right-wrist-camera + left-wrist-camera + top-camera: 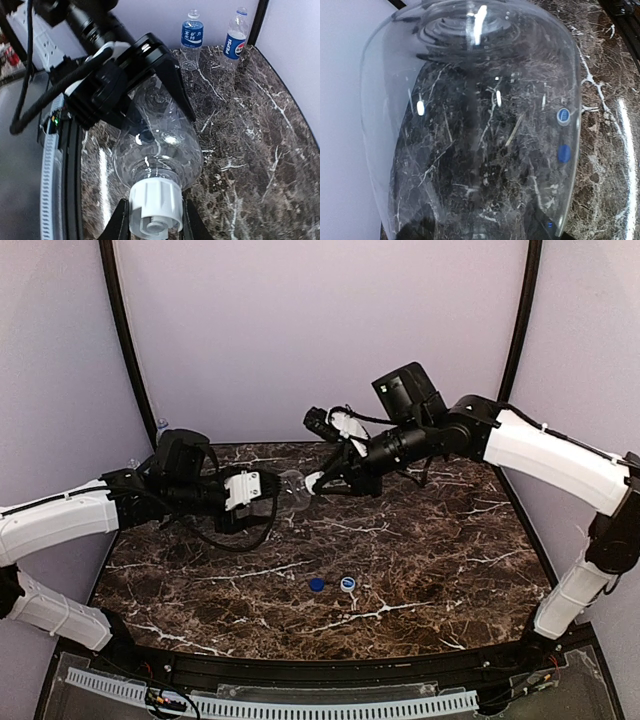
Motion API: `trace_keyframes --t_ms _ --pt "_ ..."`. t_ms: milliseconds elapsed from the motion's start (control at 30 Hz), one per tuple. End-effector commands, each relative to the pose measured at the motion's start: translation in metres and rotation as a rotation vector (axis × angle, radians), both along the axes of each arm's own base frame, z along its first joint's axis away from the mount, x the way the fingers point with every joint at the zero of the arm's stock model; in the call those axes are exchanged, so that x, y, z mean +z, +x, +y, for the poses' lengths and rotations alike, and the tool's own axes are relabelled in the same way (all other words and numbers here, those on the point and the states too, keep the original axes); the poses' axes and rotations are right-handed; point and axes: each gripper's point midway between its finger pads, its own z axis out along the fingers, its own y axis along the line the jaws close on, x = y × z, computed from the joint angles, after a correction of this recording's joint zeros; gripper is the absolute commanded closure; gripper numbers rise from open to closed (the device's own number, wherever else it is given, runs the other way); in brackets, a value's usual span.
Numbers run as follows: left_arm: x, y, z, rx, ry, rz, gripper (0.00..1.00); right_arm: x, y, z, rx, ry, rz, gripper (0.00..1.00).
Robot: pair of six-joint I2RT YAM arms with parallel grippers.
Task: Unscrew the bottle caps
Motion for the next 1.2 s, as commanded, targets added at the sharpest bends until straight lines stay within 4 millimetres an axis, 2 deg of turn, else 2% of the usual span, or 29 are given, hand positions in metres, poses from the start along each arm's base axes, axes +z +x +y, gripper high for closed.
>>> trace_keyframes --t_ms 0,167,267,367,500,533,600,667,767,867,967,1067,1167 --pt "-0.007 -0.035 -0.013 -0.141 -0.003 0.162 0.68 -0.006 -0.049 0.016 0.303 -0.041 -0.436 1.00" --pt "-0.011 -0.057 -0.012 -0.242 0.035 0.233 0.68 -0.038 -0.055 0.015 0.442 -0.175 -0.890 1.00" --pt "-0.015 -0.060 -0.008 -0.244 0.061 0.251 0.68 -0.037 -0.055 0.018 0.468 -0.170 -1.118 1.00" --pt "-0.018 -0.060 -0.006 -0.233 0.070 0.250 0.68 -0.023 -0.054 0.022 0.460 -0.130 -1.239 1.00" --pt "-0.016 -0.056 -0.008 -0.224 0.061 0.227 0.68 -0.020 -0.053 0.026 0.451 -0.110 -1.290 1.00" --pt "-0.015 -0.054 -0.008 -0.220 0.057 0.217 0.68 -0.021 -0.051 0.026 0.442 -0.111 -1.292 0.95" --pt "-0.015 -0.050 -0.008 -0.205 0.056 0.195 0.68 -0.020 -0.049 0.026 0.418 -0.105 -1.287 0.74" --pt "-0.015 -0.046 -0.007 -0.187 0.057 0.174 0.69 -0.014 -0.049 0.025 0.379 -0.074 -1.278 0.44" --pt "-0.016 -0.041 -0.004 -0.164 0.062 0.152 0.69 0.005 -0.052 0.023 0.310 0.006 -1.251 0.21" --pt "-0.017 -0.038 -0.002 -0.145 0.062 0.132 0.70 0.027 -0.058 0.017 0.242 0.089 -1.187 0.03" --pt "-0.014 -0.023 0.000 -0.085 0.057 0.063 0.69 0.048 -0.061 0.009 0.166 0.172 -1.029 0.01" --pt "-0.013 -0.002 0.004 -0.013 0.073 -0.042 0.68 0.065 -0.069 -0.002 0.150 0.278 -0.708 0.01" --pt "0.007 0.034 0.012 0.117 0.072 -0.258 0.67 0.086 -0.042 -0.014 0.007 0.371 -0.422 0.01"
